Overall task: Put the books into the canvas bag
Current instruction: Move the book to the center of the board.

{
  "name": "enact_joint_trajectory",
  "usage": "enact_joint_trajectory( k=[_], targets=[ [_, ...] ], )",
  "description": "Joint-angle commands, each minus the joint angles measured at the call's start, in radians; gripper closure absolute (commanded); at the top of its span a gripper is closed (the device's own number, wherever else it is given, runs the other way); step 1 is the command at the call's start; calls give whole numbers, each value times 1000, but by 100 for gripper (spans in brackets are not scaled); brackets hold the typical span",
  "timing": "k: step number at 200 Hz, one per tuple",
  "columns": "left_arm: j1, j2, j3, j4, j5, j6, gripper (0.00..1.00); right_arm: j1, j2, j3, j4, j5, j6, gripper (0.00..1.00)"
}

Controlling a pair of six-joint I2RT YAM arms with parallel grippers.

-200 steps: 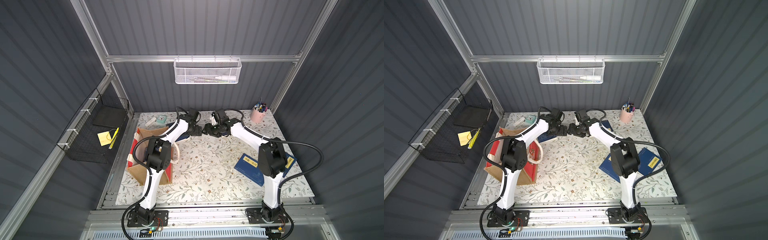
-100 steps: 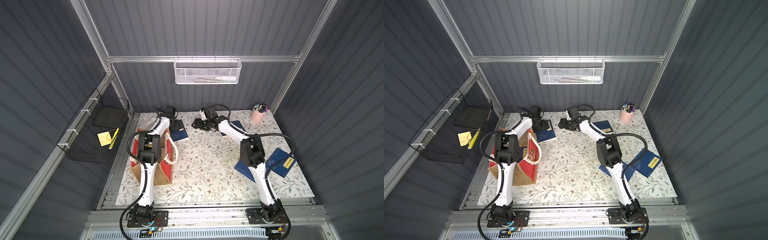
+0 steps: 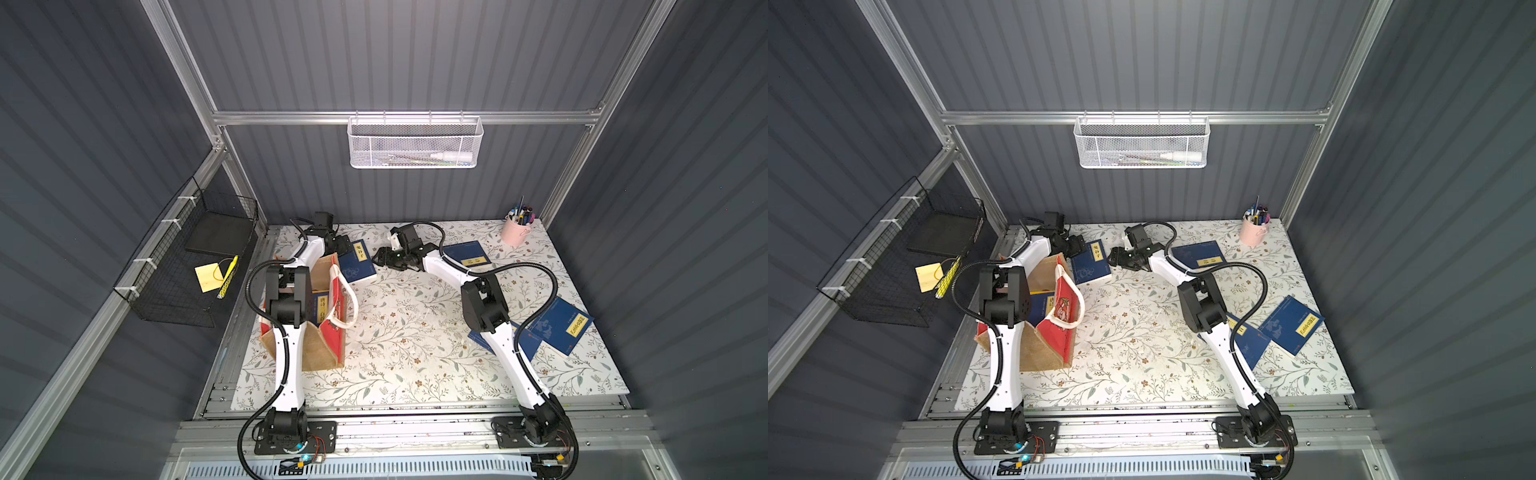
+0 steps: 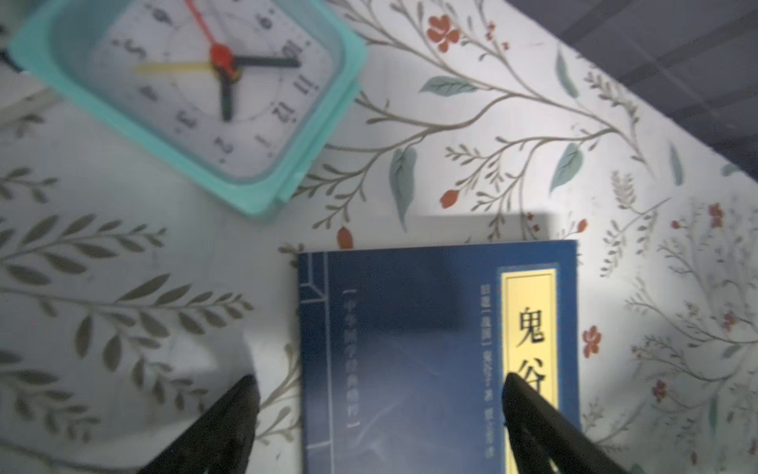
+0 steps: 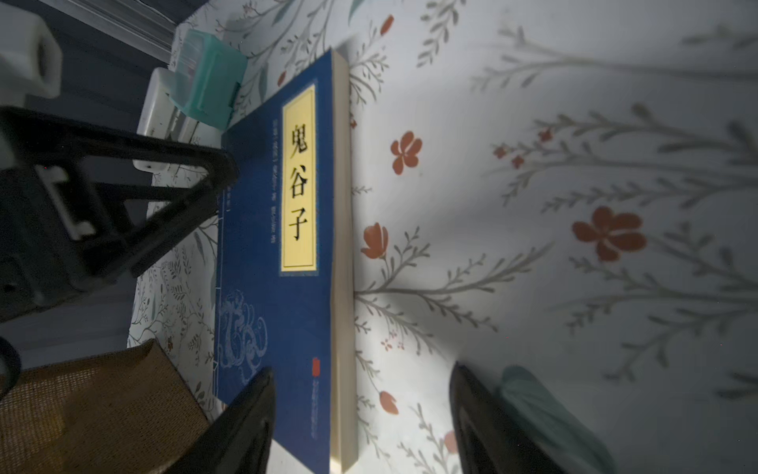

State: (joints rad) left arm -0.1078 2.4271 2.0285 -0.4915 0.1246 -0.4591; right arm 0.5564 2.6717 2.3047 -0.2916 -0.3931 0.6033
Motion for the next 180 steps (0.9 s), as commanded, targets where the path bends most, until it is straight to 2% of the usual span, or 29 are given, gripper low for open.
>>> enact_joint_trajectory(
  k=[1,21,39,72,107,180],
  targets=[
    [-3,62,-74,14,226,-7,13,1,2,-8,-3,-26,27,36],
    [-5,75,-75,31,334,-3,18,1,-20,-34,-4,-30,31,39],
    [-11,62,-110,63,386,0,21,1,-55,-74,-8,-28,27,39],
    [-56,34,-155,73,457,44,24,-11,-160,-251,26,-15,56,39],
    [-135,0,-219,46,499,58,24,-30,-298,-470,59,-21,78,41],
    [-303,-191,-462,97,518,11,26,-86,-616,-930,31,-23,-9,41]
  ],
)
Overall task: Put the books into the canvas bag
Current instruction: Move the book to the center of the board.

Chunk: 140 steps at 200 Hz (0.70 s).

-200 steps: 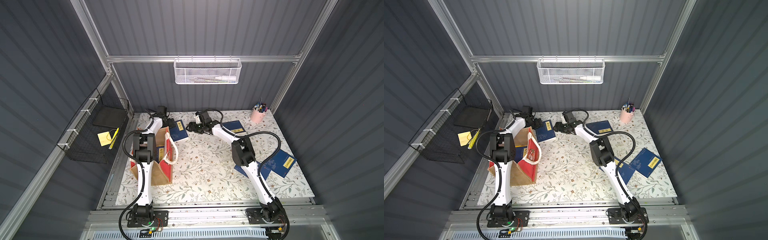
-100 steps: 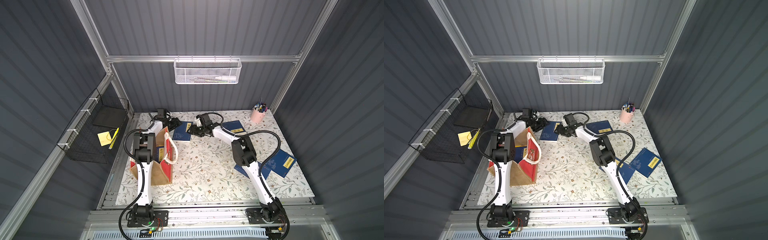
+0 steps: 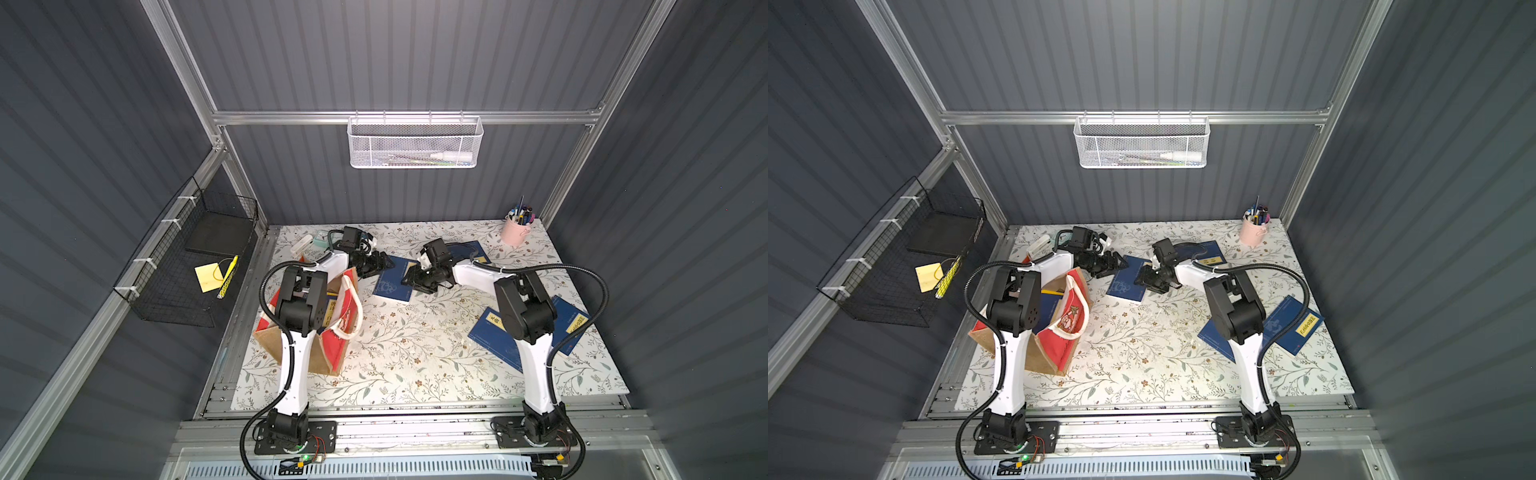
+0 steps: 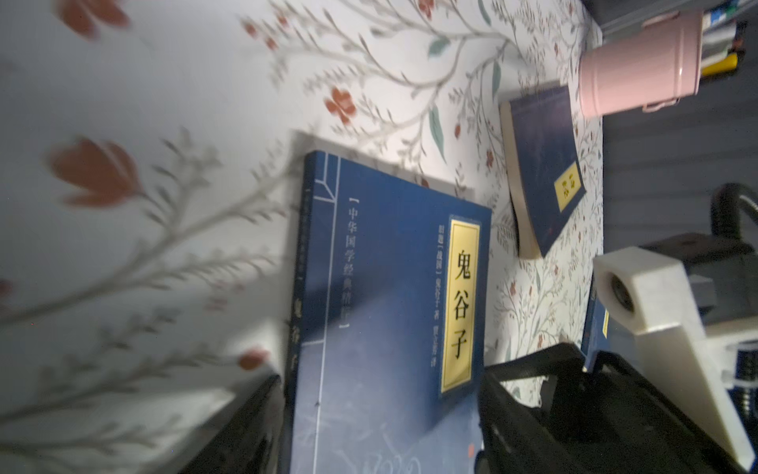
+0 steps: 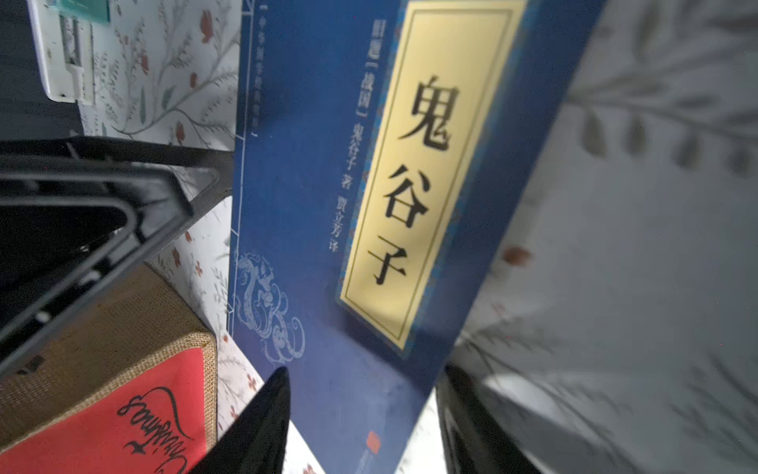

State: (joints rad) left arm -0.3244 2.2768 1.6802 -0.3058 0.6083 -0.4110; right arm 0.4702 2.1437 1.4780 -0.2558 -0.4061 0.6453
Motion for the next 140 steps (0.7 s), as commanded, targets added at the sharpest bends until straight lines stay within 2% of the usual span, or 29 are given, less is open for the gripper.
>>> enact_joint_trajectory(
  k=[1,38,77,104,140],
  targets=[
    [-88,-44,-119,-85,34,-39,26,0,-93,-109,-6,-10,-52,41],
    [-167,-140,-298,42,-10,-108,26,0,-225,-285,-28,-8,-71,42],
    [-215,-189,-395,158,9,-182,27,-1,-304,-381,-30,-3,-76,43],
    [-221,-211,-422,230,51,-205,28,-2,-312,-384,-57,17,-87,44],
    [-221,-193,-362,213,119,-170,31,-13,-325,-381,-68,39,-93,46]
  ],
)
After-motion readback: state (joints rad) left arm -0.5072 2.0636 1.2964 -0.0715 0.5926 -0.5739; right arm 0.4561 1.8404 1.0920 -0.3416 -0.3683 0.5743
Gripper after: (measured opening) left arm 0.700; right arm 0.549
